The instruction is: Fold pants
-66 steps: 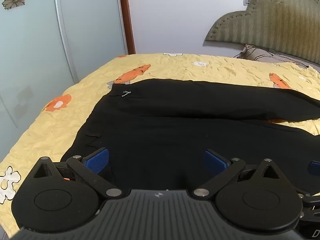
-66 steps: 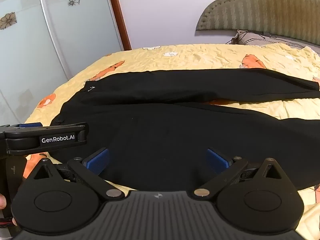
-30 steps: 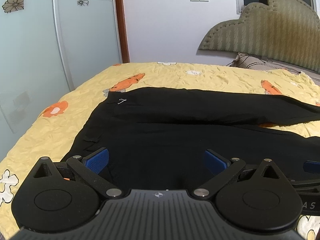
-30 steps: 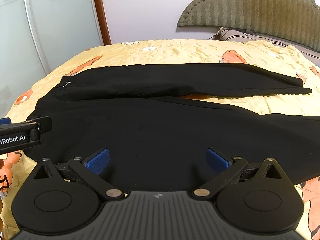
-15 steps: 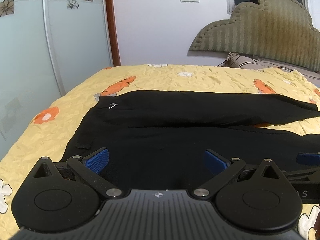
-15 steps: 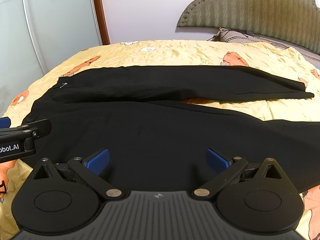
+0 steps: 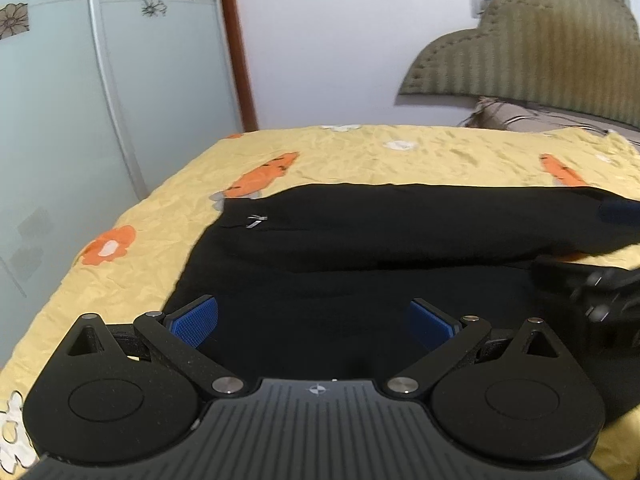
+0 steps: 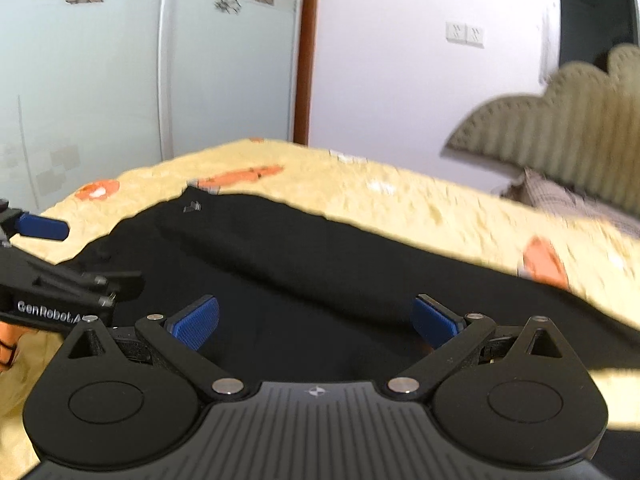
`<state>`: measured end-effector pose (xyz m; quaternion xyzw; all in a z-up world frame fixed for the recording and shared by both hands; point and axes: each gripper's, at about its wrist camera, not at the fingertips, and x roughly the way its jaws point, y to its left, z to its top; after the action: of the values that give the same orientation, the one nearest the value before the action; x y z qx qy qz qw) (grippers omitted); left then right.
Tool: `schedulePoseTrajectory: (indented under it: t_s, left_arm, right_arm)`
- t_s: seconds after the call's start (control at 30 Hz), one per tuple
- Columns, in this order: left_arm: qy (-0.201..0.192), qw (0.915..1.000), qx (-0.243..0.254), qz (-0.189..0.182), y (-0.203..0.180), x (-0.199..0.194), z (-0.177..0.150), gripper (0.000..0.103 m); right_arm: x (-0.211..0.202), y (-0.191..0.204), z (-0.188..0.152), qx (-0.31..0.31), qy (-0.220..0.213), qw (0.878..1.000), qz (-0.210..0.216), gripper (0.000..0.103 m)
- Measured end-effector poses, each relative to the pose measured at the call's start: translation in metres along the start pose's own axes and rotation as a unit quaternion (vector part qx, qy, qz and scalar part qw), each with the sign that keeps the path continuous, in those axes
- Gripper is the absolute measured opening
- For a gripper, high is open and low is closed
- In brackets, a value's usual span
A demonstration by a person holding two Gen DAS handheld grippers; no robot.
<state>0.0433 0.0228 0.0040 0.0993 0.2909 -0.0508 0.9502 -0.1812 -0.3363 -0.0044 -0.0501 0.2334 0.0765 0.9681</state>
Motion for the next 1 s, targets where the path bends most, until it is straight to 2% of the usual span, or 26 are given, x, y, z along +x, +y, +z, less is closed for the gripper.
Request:
schedulePoseTrajectory:
  t_s: [0.17, 0.33, 0.6, 0.7, 0.83, 0.93, 1.0]
  left_arm:
    - [0.013, 0.9997, -0.006, 0.02, 0.011, 0.023, 0.015, 0.103]
    - [0.023, 0.9993, -0.011, 0.026, 0.013, 0.042, 0.028, 0.103]
    - [0.034, 0.9988, 0.002, 0.035, 0.009, 0.061, 0.037, 0.103]
    - [0.037, 0.9986, 0.002, 0.037, 0.009, 0.067, 0.039, 0.103]
    - [0.041, 0.9983, 0.004, 0.04, 0.01, 0.07, 0.04, 0.103]
    - [0.041, 0.9983, 0.009, 0.041, 0.013, 0.071, 0.039, 0.103]
    - [0.042, 0.9979, 0.013, 0.047, 0.018, 0.072, 0.039, 0.103]
  right_arm:
    - [0.024, -0.003, 0.024, -0.011, 0.005, 1.0, 0.006, 0.103]
    - [0.042, -0.013, 0.036, 0.015, 0.009, 0.999, 0.045, 0.103]
    - [0.06, -0.02, 0.045, 0.031, 0.013, 0.999, 0.042, 0.103]
    - [0.066, -0.019, 0.046, 0.008, 0.015, 0.999, 0.045, 0.103]
    - [0.076, -0.013, 0.05, -0.052, -0.002, 0.997, 0.064, 0.103]
    - [0.099, -0.012, 0.062, -0.088, 0.001, 0.991, 0.099, 0.103]
    - [0.124, -0.017, 0.075, -0.087, 0.02, 0.986, 0.137, 0.103]
